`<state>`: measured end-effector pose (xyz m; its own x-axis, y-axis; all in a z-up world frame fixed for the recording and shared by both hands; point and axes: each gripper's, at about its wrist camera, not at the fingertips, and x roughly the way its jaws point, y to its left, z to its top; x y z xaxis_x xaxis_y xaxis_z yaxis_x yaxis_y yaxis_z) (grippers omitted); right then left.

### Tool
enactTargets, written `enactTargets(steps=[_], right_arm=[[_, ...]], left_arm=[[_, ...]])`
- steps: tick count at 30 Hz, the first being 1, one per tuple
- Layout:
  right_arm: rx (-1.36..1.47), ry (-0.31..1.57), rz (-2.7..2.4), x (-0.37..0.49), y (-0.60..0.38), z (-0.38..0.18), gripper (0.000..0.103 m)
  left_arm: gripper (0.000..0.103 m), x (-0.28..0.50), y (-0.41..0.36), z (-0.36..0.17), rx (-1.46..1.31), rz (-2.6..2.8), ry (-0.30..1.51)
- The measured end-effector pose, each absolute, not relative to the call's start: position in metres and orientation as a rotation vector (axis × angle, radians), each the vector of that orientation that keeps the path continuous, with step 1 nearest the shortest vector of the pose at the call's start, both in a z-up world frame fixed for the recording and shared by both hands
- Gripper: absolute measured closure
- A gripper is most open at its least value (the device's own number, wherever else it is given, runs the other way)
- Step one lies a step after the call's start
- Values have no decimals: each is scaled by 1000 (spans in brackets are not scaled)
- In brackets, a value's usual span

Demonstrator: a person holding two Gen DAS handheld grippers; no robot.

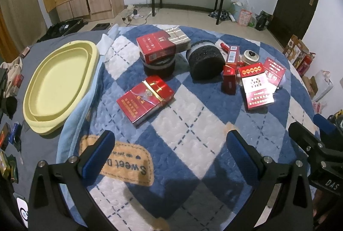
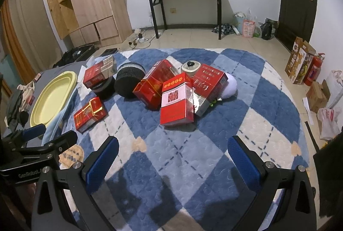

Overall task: Organize rigid objects
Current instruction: 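Move both tools toward the red cigarette packs on the rug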

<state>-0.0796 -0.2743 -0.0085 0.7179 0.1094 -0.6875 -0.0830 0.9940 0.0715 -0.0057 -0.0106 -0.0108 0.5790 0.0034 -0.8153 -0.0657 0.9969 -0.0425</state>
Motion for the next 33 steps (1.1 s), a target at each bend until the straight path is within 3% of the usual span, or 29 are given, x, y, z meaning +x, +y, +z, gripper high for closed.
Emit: enactTargets(steps=[33], right_arm=[[31,781,122,-78,-271,-10,0]], left_arm=[[0,-3,-9,-2,-93,19,949]])
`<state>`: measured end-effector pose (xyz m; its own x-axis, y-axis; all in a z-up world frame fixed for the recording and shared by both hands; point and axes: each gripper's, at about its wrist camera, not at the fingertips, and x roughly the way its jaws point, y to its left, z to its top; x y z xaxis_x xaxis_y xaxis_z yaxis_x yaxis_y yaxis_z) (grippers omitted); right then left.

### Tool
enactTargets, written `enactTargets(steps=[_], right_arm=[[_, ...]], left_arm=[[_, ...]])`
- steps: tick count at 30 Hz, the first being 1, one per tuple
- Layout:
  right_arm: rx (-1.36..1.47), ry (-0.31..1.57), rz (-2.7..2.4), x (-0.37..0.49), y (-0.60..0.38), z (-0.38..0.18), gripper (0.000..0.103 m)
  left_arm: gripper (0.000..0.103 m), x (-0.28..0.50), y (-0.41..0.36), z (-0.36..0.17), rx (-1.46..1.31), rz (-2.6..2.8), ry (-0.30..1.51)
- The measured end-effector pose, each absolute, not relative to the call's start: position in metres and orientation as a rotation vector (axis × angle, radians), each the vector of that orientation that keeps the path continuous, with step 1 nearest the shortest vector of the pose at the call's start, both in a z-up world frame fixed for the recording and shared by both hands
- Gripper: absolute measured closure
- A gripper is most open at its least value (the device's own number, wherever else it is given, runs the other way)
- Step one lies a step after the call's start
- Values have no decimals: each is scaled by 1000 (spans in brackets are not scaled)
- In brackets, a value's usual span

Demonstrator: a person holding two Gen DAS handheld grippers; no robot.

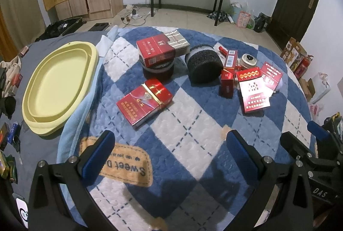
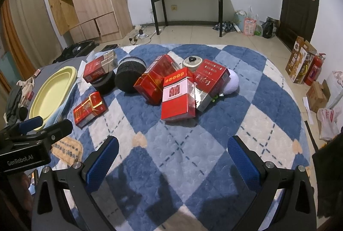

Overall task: Organize rigid objects
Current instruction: 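Move both tools toward the red cigarette packs on the rug, then grasp a red pack with the left tool while the right tool grasps a red-white pack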

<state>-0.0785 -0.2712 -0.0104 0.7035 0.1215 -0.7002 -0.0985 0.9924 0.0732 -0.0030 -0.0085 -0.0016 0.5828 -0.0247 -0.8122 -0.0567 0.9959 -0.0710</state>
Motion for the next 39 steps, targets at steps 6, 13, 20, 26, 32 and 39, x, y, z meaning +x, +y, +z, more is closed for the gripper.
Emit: enactTargets(steps=[6,13,20,26,32,39], right_arm=[[41,779,138,-79,-271,-10,0],[54,775,143,-79,-274,-10,0],[13,779,125,-65,-280,-17,0],[11,750,114,-34,-303,-19,0],[176,791,94,-3,-341,-29,1],[134,804,186,15,-316,-36,7]], left_arm=[[0,-2,7,-10,-170,27,1001],[0,1,29,-18,-177,65,1050],[0,29,48,-21,-104,-4,1063],[0,56,35,-31,65,-95,1054],[0,83,37,-43,106,-152,1045],[0,97,47,-68,77,-147,1098]])
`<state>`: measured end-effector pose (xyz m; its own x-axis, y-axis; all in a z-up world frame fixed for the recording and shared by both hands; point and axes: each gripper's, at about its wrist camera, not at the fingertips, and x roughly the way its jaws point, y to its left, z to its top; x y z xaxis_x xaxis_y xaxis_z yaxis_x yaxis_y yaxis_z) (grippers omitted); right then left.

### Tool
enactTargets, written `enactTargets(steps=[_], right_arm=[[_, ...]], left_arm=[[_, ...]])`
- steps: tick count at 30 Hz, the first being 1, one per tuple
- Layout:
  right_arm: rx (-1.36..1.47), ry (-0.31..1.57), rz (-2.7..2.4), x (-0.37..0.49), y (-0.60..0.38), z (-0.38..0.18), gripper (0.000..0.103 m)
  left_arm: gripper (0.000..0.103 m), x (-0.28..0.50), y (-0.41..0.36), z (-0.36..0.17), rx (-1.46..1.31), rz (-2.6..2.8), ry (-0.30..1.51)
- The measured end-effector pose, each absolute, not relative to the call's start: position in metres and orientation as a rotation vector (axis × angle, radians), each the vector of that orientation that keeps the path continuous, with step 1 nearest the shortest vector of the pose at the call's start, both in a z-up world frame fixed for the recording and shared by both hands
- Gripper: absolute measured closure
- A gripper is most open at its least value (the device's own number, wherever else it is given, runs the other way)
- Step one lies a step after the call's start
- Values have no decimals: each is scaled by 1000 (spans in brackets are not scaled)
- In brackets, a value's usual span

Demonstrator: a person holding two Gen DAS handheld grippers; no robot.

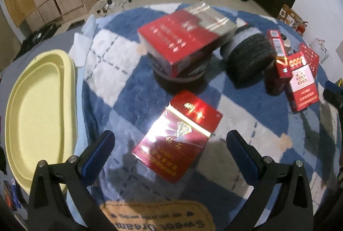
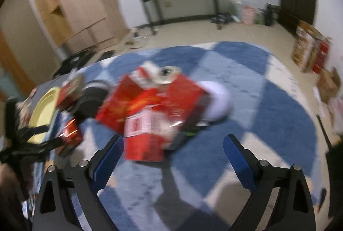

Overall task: Organize rigid objects
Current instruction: 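Grasp a red pack with the left tool while the right tool grasps a red-white pack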

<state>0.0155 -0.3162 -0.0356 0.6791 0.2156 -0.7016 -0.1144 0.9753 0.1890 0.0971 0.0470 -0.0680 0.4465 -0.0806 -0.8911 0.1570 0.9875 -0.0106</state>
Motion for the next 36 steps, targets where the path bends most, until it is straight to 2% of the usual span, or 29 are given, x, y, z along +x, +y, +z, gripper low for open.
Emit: enactTargets(steps=[3,9,15,17,19,20,26,32,36], right_arm=[[23,808,166,22,-288,-48,7],[-316,647,78,19,-233,-63,6],[-412,649,74,26,-218,-89,8],[-427,652,63,31,-216,-92,15],[-447,659,70,33,-212,-92,37],[-454,662,69,34,-210,-92,38],[-450,683,86,30,-215,-85,40],[-294,660,84,12,-239,-47,40],[-236,685,89,4,-251,-41,41]], left_arm=[[0,97,44,-78,147,-160,1132],[0,99,46,-98,127,-183,1159],[1,103,43,-110,89,-150,1139],[10,102,42,-107,76,-121,1131],[21,95,35,-103,72,-109,1109],[26,91,31,-103,75,-103,1100],[36,71,24,-94,43,-82,1077],[39,45,26,-63,1,-67,1006],[39,42,28,-70,-72,-80,1040]])
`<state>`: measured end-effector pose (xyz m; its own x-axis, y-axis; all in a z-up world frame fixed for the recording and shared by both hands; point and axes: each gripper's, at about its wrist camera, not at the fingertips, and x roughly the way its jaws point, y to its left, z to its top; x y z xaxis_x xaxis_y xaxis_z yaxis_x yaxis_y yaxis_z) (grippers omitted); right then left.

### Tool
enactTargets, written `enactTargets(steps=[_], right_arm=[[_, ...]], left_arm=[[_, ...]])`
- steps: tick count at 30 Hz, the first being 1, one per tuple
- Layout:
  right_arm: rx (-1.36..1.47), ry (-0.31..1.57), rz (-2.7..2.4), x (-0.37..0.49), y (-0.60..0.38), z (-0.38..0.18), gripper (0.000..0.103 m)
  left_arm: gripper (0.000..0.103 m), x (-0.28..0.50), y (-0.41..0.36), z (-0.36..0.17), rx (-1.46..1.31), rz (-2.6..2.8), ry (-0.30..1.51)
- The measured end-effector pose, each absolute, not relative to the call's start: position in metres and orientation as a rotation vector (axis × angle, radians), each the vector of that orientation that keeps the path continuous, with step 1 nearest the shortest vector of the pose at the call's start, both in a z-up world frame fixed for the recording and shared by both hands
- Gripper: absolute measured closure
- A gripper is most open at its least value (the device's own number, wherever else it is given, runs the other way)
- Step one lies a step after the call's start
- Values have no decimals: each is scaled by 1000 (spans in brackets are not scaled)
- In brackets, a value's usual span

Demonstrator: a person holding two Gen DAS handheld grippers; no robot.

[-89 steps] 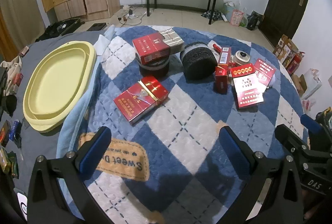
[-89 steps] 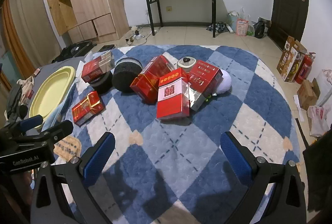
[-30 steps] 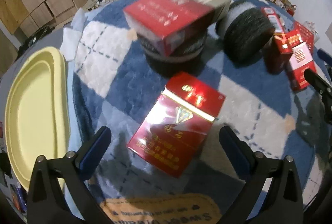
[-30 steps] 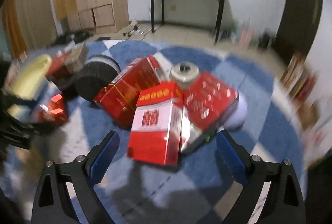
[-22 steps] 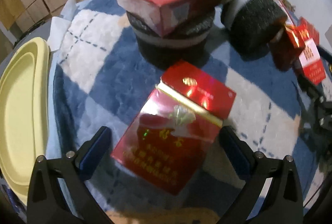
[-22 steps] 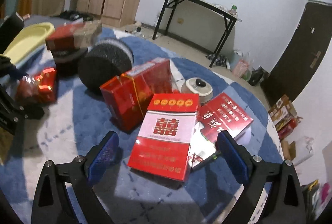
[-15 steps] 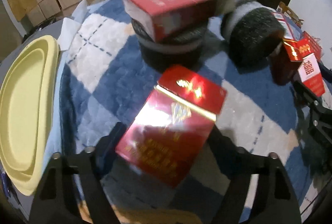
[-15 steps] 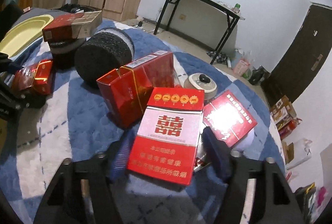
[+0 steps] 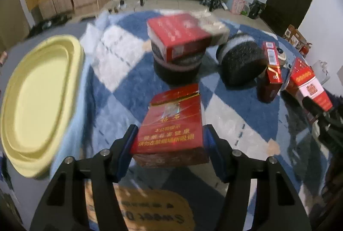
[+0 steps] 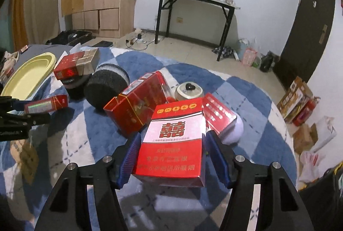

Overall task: Organize rigid objects
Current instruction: 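Grasp a red pack with the left tool while the right tool grasps a red-white pack, then carry both packs to the yellow tray and open both tools to release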

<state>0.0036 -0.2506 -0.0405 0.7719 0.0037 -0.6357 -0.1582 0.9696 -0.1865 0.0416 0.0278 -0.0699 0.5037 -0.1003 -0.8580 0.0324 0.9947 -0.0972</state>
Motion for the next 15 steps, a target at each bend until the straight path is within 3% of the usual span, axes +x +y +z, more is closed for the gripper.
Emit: enactTargets(steps=[6,11,15], right_arm=[[-255,738,84,4,-249,-51,41],[-270,768,90,16,-248,-56,41],[-271,770,94,22,-245,-59,41]], left_arm=[[37,72,50,-99,-264,-134,1121],[23,80,45,-103,-268,-139,1101],[22,87,29,-105,-198,-105,1109]])
